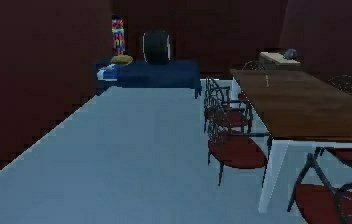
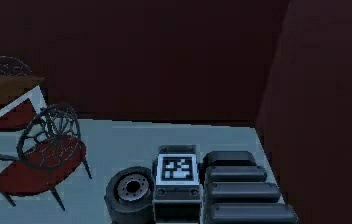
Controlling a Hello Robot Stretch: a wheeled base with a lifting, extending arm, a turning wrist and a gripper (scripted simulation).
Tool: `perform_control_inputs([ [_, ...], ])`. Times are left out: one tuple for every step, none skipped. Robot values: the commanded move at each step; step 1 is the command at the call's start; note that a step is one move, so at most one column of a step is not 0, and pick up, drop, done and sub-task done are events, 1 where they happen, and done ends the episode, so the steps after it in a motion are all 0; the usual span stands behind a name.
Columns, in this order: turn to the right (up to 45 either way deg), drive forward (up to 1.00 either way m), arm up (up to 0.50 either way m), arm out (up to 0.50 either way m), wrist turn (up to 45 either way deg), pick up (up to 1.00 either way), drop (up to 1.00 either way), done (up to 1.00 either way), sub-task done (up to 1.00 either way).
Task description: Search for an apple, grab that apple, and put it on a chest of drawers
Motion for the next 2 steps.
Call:
perform_control_inputs([
  [18.0,0.0,0.0,0.0,0.0,0.0,0.0,0.0,0.0],
  [0.0,0.15,0.0,0.0,0.0,0.0,0.0,0.0,0.0],
])
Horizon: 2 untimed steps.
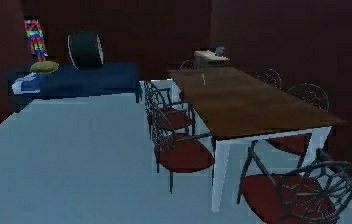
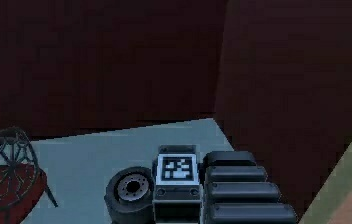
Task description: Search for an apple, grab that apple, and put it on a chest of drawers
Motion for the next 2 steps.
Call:
perform_control_inputs([
  [-18.0,0.0,0.0,0.0,0.0,0.0,0.0,0.0,0.0],
  [0.0,1.0,0.0,0.0,0.0,0.0,0.0,0.0,0.0],
])
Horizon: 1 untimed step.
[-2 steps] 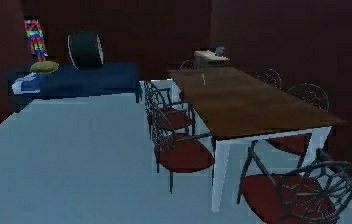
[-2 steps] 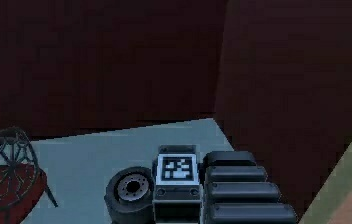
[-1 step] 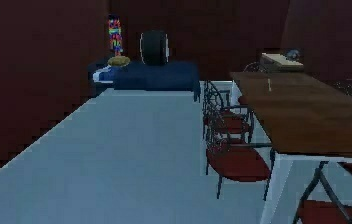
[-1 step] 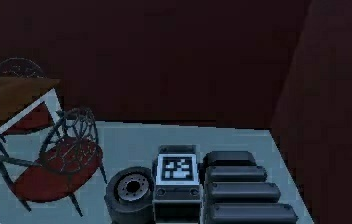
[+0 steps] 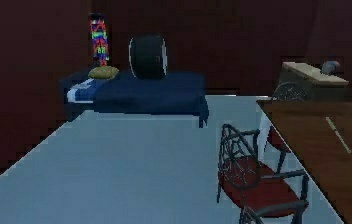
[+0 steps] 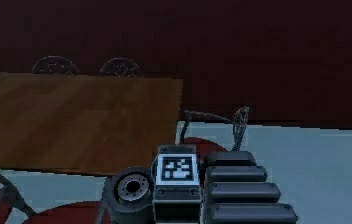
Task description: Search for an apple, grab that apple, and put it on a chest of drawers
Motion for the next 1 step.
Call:
perform_control_inputs([
  [-9.0,0.0,0.0,0.0,0.0,0.0,0.0,0.0,0.0],
])
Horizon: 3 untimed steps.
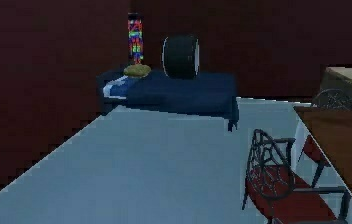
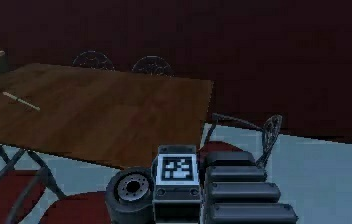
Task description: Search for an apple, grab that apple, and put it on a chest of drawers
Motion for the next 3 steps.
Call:
perform_control_inputs([
  [0.0,0.15,0.0,0.0,0.0,0.0,0.0,0.0,0.0],
  [12.0,0.0,0.0,0.0,0.0,0.0,0.0,0.0,0.0],
  [0.0,1.0,0.0,0.0,0.0,0.0,0.0,0.0,0.0],
])
